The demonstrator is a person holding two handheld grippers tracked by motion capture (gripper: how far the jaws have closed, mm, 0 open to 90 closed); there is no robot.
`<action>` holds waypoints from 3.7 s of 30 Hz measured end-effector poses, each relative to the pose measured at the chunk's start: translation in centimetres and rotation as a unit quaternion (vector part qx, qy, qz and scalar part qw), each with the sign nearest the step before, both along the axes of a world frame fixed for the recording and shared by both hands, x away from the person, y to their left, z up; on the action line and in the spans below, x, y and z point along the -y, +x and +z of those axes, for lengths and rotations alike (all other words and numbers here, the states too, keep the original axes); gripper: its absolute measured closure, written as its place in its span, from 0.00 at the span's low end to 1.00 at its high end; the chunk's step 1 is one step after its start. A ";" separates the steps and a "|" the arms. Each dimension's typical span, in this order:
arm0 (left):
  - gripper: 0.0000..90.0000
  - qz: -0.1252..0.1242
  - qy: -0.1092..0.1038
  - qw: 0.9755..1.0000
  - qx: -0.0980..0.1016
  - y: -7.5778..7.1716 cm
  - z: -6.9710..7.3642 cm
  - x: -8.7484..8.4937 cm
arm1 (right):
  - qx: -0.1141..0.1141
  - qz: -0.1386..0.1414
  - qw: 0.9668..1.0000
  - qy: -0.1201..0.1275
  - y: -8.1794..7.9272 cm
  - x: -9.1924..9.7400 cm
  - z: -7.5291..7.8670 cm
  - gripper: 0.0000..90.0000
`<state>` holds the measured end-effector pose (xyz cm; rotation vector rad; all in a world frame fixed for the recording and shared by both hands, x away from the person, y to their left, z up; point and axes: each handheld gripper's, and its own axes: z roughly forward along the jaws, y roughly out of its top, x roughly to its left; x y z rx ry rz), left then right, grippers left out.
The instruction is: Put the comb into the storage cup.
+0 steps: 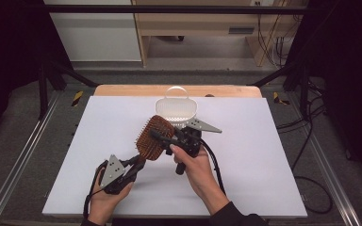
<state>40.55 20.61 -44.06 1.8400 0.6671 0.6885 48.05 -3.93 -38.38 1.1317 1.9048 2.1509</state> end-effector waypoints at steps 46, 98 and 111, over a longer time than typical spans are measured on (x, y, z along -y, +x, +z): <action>0.36 0.060 -0.082 0.995 -0.015 0.9 -1.2 -0.7 | 0.017 -0.054 0.998 0.010 1.2 1.0 2.2 0.57; 0.05 0.196 -0.137 0.971 0.020 -0.3 -2.3 -8.0 | 0.024 -0.107 0.994 0.026 6.2 2.1 6.9 0.57; 0.05 0.192 -0.133 0.972 0.018 -0.2 -2.4 -7.8 | 0.034 -0.129 0.991 0.023 7.9 2.3 8.8 0.57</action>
